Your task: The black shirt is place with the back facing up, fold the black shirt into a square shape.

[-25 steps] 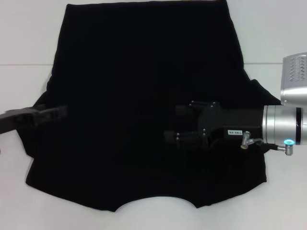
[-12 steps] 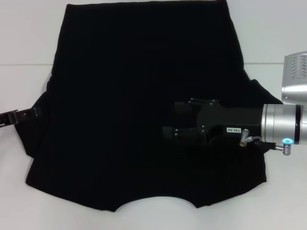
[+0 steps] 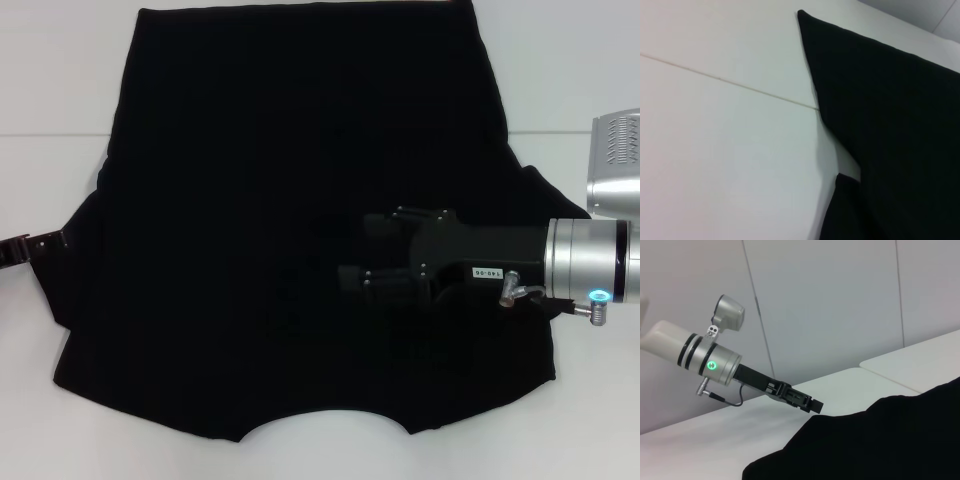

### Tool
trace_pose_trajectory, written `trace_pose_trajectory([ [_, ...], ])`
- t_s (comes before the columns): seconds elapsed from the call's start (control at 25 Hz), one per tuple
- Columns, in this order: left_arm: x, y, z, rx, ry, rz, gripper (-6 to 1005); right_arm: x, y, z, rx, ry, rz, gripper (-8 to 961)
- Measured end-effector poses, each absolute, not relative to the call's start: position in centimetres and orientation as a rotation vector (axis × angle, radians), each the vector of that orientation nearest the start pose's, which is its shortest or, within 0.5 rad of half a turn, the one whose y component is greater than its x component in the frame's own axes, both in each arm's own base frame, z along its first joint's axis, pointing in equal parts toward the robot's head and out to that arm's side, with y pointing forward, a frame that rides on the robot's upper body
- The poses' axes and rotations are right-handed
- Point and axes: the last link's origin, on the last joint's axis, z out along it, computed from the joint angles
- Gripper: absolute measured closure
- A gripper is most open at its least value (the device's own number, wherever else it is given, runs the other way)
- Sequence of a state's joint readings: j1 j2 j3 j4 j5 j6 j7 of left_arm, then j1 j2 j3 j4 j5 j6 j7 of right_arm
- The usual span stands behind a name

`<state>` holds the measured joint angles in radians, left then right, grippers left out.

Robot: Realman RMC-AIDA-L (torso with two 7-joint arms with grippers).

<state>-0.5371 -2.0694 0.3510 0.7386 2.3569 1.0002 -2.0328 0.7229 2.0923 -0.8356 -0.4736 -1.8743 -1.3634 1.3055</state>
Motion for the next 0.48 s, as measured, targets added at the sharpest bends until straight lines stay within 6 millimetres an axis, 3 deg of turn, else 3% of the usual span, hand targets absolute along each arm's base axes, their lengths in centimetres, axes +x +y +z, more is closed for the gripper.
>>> trace_pose_trajectory([
  [0.48,-37.28,37.11,6.09,-1.763,-1.402,-0.368,126,20.37,37.00,-4.88,-2.788,0.489,0.721,38],
])
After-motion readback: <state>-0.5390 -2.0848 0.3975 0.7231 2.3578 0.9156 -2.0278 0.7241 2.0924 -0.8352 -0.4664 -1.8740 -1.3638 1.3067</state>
